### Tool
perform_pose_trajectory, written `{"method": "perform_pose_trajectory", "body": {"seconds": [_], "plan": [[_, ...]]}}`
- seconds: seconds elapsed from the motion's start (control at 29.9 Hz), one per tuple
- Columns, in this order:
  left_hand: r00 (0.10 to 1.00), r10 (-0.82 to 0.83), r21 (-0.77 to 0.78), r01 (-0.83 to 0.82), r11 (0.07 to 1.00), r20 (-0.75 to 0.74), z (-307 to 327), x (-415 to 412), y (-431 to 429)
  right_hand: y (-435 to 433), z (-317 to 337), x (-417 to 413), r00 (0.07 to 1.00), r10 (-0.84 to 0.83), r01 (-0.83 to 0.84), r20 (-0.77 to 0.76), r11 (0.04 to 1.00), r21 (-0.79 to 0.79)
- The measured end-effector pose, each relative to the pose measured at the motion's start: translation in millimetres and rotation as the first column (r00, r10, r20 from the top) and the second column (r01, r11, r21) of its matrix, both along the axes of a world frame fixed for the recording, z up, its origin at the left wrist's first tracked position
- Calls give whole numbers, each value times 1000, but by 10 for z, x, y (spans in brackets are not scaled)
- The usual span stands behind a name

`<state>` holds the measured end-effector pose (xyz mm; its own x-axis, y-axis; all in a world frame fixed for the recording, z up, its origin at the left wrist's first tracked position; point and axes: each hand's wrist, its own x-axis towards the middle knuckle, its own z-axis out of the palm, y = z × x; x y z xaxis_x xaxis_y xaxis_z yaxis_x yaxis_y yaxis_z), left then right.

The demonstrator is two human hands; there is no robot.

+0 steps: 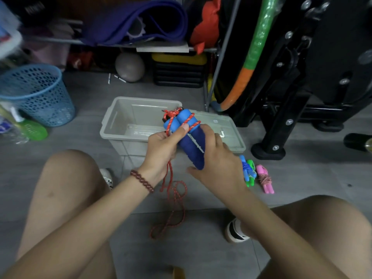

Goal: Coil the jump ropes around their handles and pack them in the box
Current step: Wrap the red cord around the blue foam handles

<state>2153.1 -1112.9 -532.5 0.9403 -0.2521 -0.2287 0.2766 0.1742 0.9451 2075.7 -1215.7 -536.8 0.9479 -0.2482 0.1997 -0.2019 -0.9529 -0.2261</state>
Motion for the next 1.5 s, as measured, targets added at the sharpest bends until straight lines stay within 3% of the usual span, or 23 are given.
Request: {"method": "perform_pose_trajectory", "body": {"seconds": [0.1,0.27,0.37,0.53,0.57,0.67,0.87,0.94,0.97,1.07,1.14,1.2,1.37,1.5], "plan": [[1000,-8,-13,8,1000,18,25,-39,-41,27,-108,31,987,-27,44,159,994,-102],[965,-165,85,151,985,203,4,105,49,-112,-74,48,973,1,12,231,998,-57],[930,-295,109,277,955,220,-55,177,106,-168,-25,-10,984,35,-37,176,999,8],[878,-389,209,340,917,279,-112,242,199,-409,0,-76,996,-84,72,25,951,300],[873,-396,213,346,914,285,-123,245,206,-408,-37,-82,996,-82,58,42,909,412],[869,-401,244,338,909,291,-171,231,209,-418,-166,-47,990,-138,99,-9,658,747],[860,-427,314,338,887,279,-235,263,315,-430,-80,-103,1000,-11,26,-24,299,954],[842,-459,309,372,875,284,-242,285,355,-404,-63,-149,999,13,45,-50,249,968],[820,-487,327,390,861,302,-250,290,373,-415,-92,-154,999,-11,44,-43,320,946],[727,-572,496,363,789,379,-332,289,433,-476,-160,-161,996,-79,29,46,743,669],[730,-561,467,368,804,390,-352,279,444,-457,-138,-188,992,-71,17,103,891,453],[743,-540,375,406,833,395,-308,253,414,-413,-104,-218,991,-42,1,128,953,304],[778,-485,250,416,874,400,-219,158,326,-315,-123,-198,993,-17,12,117,999,44],[766,-291,334,105,936,573,-193,138,297,-267,-153,-157,992,-19,34,121,992,-125]]}}
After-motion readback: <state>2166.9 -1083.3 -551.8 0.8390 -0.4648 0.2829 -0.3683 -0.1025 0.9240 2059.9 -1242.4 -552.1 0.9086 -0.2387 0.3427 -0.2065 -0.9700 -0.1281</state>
